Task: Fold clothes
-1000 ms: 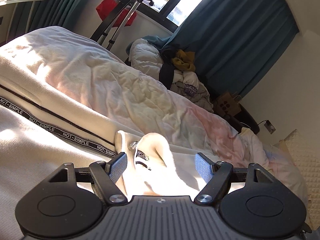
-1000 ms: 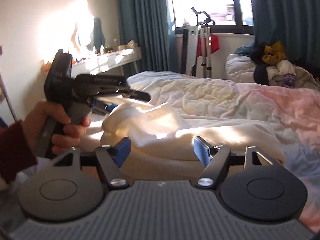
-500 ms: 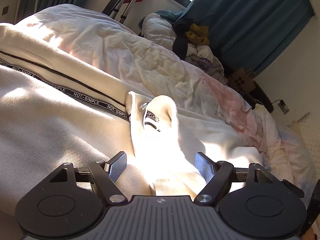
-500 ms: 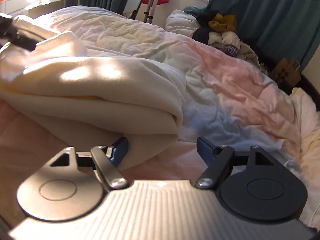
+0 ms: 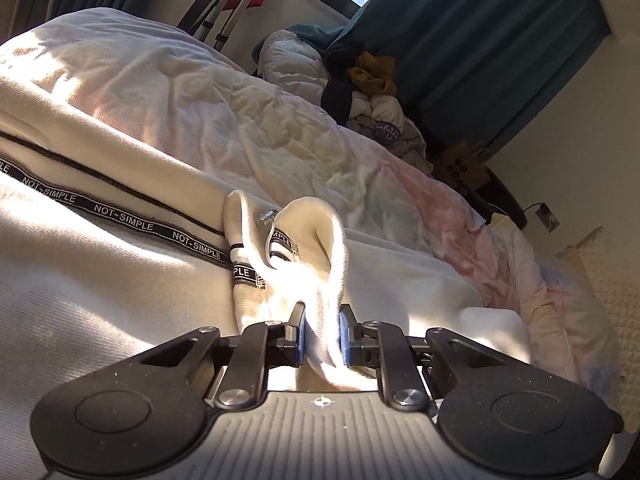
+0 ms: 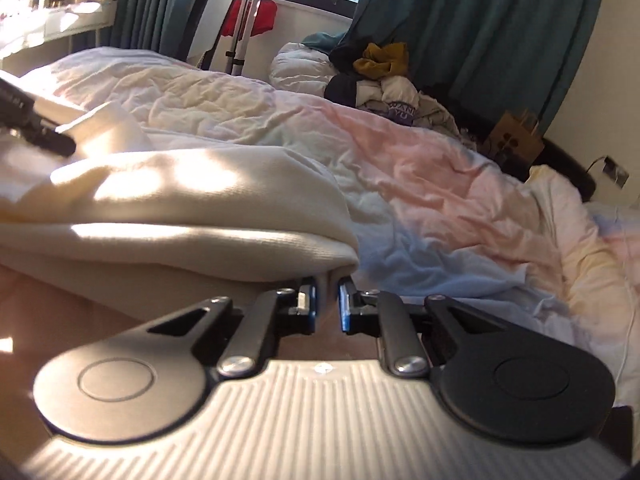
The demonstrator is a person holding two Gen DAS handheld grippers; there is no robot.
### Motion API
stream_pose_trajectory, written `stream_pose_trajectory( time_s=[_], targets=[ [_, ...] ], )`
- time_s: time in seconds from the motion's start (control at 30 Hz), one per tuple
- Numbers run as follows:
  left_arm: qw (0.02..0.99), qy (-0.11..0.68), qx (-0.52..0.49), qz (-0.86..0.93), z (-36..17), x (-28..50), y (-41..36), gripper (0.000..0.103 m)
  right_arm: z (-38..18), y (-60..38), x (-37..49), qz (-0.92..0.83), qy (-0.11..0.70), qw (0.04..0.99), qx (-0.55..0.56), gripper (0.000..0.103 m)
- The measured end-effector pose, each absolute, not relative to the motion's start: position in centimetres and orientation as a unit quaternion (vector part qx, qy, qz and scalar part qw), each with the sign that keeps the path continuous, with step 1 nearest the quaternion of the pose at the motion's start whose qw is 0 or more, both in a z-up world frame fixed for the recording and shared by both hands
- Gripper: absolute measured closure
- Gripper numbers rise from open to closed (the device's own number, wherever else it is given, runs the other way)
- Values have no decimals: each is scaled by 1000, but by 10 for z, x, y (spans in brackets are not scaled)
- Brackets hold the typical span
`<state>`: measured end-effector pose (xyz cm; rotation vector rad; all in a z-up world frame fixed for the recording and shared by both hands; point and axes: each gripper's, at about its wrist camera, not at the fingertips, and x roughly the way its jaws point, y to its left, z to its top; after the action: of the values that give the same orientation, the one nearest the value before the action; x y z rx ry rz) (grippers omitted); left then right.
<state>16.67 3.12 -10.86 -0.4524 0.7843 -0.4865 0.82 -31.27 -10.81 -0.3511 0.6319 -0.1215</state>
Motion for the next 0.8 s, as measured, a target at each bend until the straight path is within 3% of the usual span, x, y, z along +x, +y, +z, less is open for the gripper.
stream_pose_trajectory(
  time_s=[0.07,0.13,0.23,0.4,0.6,0.8],
  targets=[
    [876,355,-228,-233,-103,167,36,88,-124,-291,2,-49,321,902,-285,91],
    [878,340,-249,-228,-99,167,46,88,-135,-284,-1,-30,342,885,-315,98],
    [878,344,-253,-216,-101,171,54,88,-150,-275,-4,-2,372,857,-356,98],
    [877,378,-227,-189,-113,177,53,87,-125,-290,-10,6,366,890,-272,98],
    [880,368,-229,-193,-108,167,54,83,-87,-315,-30,30,289,948,-132,97],
    [891,350,-217,-189,-100,144,50,80,-87,-326,-18,8,253,967,-22,96]
  ],
)
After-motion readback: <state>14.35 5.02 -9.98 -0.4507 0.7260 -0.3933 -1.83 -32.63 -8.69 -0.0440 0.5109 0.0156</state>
